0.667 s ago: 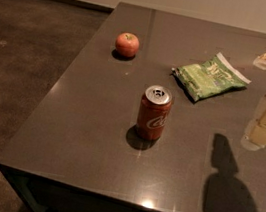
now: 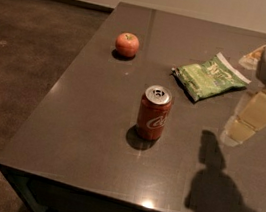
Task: Knock coke can over
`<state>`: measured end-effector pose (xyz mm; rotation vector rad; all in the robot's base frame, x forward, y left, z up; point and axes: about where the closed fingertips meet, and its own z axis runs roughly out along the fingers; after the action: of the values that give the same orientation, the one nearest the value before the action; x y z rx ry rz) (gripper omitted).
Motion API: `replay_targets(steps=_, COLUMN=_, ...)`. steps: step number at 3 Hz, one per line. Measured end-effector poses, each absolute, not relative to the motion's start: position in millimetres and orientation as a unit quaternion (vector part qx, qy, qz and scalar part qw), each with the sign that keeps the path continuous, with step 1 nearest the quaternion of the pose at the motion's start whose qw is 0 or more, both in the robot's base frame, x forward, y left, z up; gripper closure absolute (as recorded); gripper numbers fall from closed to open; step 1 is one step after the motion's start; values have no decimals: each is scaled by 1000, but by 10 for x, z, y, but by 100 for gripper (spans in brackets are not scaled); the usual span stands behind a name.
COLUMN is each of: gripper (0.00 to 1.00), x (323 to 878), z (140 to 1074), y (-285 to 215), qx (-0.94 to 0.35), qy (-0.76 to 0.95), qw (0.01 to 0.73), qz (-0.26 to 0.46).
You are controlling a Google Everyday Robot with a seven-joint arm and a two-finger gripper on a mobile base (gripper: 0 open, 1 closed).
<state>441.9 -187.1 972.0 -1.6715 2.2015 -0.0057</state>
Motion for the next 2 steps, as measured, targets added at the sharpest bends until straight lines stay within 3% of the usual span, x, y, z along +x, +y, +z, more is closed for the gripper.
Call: replay_targets(steps=2, gripper=0, x=4420, z=9457, y=-1175, qx=-575, qy=771, qw=258, qz=90)
